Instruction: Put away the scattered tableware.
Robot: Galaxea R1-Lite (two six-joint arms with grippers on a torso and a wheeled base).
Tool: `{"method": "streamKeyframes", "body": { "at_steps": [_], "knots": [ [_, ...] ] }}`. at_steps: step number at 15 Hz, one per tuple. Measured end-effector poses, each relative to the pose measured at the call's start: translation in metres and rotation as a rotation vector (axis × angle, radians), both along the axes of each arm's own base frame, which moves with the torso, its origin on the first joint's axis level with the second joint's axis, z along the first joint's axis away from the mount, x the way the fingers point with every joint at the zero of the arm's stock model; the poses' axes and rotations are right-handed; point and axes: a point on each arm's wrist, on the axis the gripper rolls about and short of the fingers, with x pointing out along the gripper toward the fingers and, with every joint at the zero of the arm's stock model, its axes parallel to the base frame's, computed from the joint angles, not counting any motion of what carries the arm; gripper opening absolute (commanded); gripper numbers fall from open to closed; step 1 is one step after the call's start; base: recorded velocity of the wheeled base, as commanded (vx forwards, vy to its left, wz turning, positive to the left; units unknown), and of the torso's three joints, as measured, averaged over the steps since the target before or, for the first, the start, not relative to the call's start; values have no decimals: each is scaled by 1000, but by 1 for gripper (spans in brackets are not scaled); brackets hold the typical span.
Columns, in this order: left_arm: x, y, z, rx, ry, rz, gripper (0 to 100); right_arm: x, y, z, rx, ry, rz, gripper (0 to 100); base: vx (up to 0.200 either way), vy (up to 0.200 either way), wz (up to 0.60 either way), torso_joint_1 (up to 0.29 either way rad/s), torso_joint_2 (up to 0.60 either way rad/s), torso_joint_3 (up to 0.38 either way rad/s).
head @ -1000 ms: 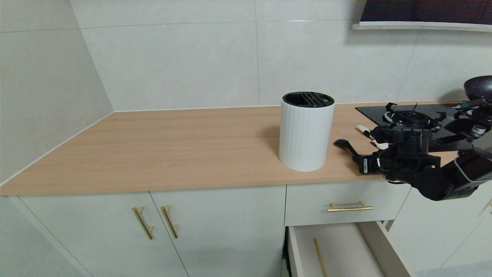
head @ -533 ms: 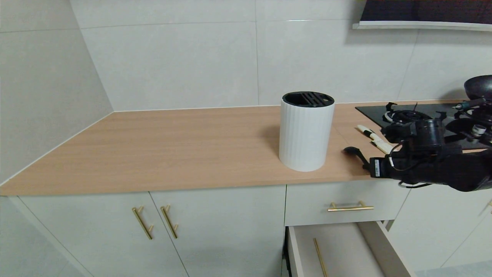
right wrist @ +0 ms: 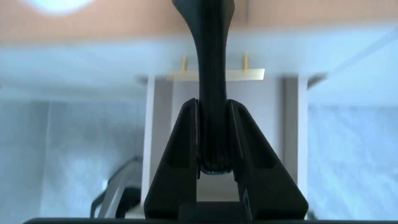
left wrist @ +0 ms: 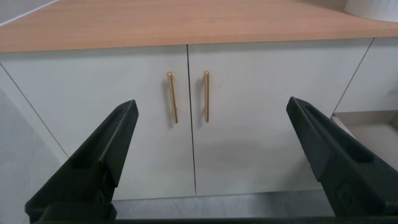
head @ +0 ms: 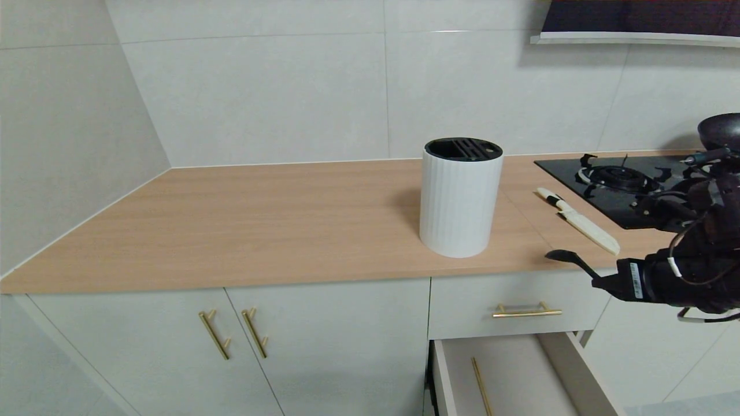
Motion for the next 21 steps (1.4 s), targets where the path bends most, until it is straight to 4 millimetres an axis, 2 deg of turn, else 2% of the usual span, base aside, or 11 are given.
{"method": "streamKeyframes", "body": {
  "at_steps": [3, 6, 14, 21],
  "knots": [
    [0, 0, 0, 0, 0, 0, 100, -27, -1, -1, 60, 16, 76, 0, 0, 0, 0, 0, 0, 0],
    [0, 0, 0, 0, 0, 0, 100, -37, 1, -8, 62, 40, 102, 0, 0, 0, 0, 0, 0, 0],
    [0, 0, 0, 0, 0, 0, 100, -32, 3, -22, 37, 93, 127, 0, 0, 0, 0, 0, 0, 0],
    [0, 0, 0, 0, 0, 0, 100, -28, 3, -27, 35, 113, 123, 0, 0, 0, 0, 0, 0, 0]
  ]
}}
